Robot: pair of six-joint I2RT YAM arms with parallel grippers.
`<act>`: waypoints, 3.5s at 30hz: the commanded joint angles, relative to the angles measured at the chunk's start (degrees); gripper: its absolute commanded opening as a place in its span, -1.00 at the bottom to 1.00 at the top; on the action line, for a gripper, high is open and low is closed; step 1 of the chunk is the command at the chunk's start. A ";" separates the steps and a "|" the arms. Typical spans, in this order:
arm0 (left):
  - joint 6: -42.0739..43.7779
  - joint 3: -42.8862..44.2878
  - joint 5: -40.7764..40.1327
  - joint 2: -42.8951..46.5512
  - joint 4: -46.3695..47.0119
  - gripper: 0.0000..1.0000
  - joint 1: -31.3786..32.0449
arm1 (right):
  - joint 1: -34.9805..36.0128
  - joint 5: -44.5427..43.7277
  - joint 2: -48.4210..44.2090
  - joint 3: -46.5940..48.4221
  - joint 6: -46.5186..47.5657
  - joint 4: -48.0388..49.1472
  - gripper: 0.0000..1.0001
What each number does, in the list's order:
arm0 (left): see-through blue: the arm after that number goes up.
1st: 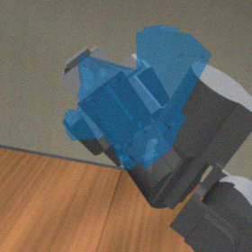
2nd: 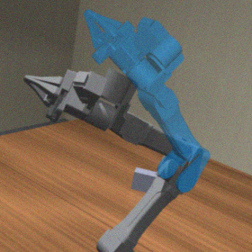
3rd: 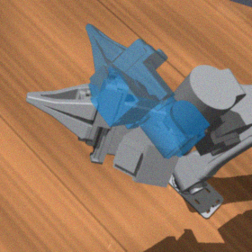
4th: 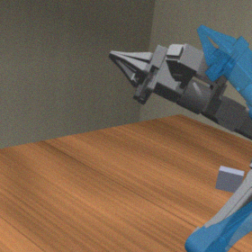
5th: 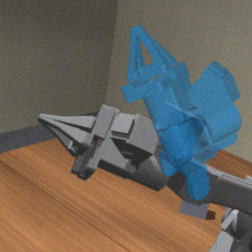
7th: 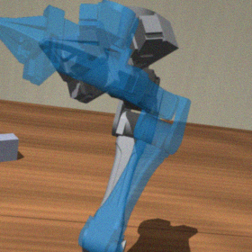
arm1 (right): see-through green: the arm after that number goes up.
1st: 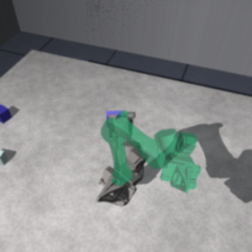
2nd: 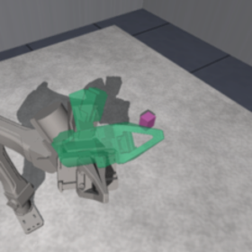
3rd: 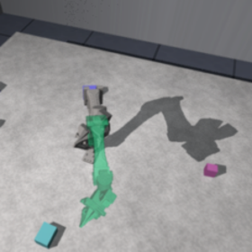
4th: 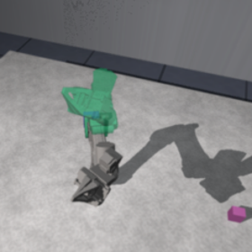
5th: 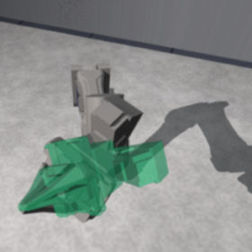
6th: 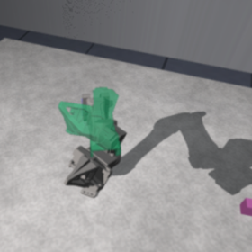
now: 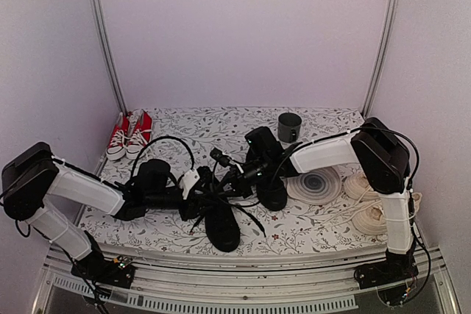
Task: Tie the shoes
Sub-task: Adjust the loops with the shoelace on the shoe.
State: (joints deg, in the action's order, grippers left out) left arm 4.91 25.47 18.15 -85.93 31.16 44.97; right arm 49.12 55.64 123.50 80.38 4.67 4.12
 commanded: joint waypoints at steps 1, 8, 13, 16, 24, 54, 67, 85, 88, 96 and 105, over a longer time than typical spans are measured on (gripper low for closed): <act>0.22 0.57 0.60 -0.43 3.92 -0.21 -0.68 | 0.34 0.97 -2.38 -0.55 -0.18 1.39 -0.99; 0.84 -0.92 -0.48 0.38 3.57 -0.75 -0.80 | -0.23 0.17 -3.45 -1.93 0.17 1.04 -0.99; 0.48 -0.95 -1.52 0.53 2.33 -0.92 -0.91 | -0.78 -0.30 -4.36 -3.13 0.49 1.03 -0.99; 0.60 -0.95 -1.78 0.84 2.32 -1.00 -0.99 | -0.86 -0.27 -4.50 -3.59 0.52 1.02 -0.99; -0.09 -1.07 -2.83 1.29 2.25 -1.00 -1.18 | -1.04 -0.02 -5.40 -4.72 0.99 0.63 -0.99; 2.65 -2.49 -0.74 9.48 -6.88 -0.18 -1.53 | 0.37 -4.16 -1.14 -2.55 11.90 3.28 -0.27; 5.88 -1.20 -2.57 7.43 -6.77 0.12 -1.04 | 0.41 -3.28 -0.94 -1.62 14.18 0.72 -0.39; 7.16 0.82 -2.77 1.77 -2.70 -0.01 -0.41 | 0.50 -5.04 -1.92 -0.32 12.89 1.10 -0.98; 7.40 1.53 -1.99 0.77 -2.10 -0.07 -0.41 | 0.48 -4.31 -3.37 -1.15 12.09 1.86 -0.99; 7.30 2.23 -0.24 -0.84 -1.32 -0.23 -0.41 | 0.51 -3.91 -6.28 -4.57 10.23 4.82 -0.99; 6.84 2.04 0.63 -0.24 -0.60 -0.56 -0.53 | 0.45 -3.67 -6.18 -5.66 9.42 5.38 -0.99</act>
State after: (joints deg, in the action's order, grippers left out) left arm 11.99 26.74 17.56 -86.26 28.51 44.25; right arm 49.25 50.28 119.70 75.35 14.96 7.60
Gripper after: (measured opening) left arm 0.225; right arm 0.008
